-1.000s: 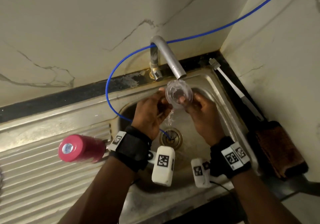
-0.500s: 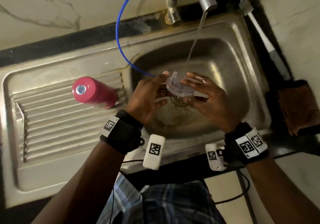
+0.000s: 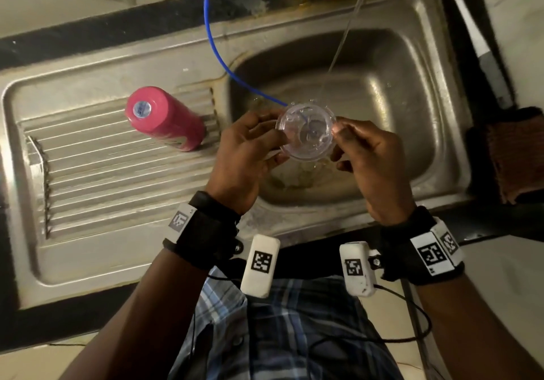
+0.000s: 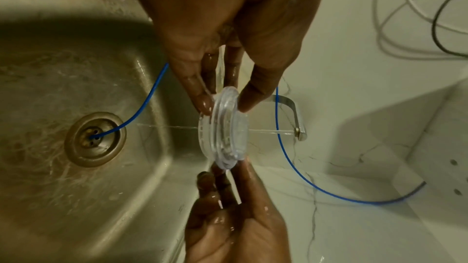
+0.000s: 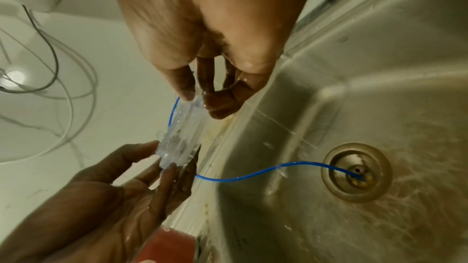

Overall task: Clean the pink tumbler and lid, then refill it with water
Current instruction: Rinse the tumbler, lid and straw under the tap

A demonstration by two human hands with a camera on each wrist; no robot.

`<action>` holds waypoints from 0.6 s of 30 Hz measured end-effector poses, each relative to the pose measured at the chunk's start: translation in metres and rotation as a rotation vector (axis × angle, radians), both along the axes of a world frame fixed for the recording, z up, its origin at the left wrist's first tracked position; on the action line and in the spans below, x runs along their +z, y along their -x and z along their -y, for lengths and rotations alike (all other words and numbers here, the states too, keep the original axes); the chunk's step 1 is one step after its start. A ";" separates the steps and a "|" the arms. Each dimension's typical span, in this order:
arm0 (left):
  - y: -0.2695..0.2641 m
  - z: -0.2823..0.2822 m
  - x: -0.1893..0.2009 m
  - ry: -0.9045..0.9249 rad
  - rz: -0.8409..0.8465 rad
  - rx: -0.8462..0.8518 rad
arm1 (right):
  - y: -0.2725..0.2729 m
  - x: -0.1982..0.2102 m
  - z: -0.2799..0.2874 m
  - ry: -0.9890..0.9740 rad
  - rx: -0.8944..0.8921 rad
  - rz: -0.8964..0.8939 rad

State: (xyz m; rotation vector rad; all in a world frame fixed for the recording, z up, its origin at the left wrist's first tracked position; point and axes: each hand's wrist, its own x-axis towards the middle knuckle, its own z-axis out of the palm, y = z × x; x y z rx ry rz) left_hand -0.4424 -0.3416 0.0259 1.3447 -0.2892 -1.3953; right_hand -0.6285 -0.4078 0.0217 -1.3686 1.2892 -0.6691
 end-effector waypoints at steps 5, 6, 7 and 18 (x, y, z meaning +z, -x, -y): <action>0.001 0.000 0.015 0.107 0.272 -0.024 | -0.004 0.019 0.000 0.221 0.006 -0.025; 0.001 -0.001 0.016 0.134 0.368 -0.036 | -0.004 0.022 0.000 0.298 -0.009 -0.035; 0.000 -0.002 0.016 0.162 0.461 -0.048 | -0.005 0.023 -0.001 0.374 -0.034 -0.032; 0.011 -0.013 0.002 0.176 0.262 0.024 | -0.005 0.002 -0.005 0.424 -0.029 -0.019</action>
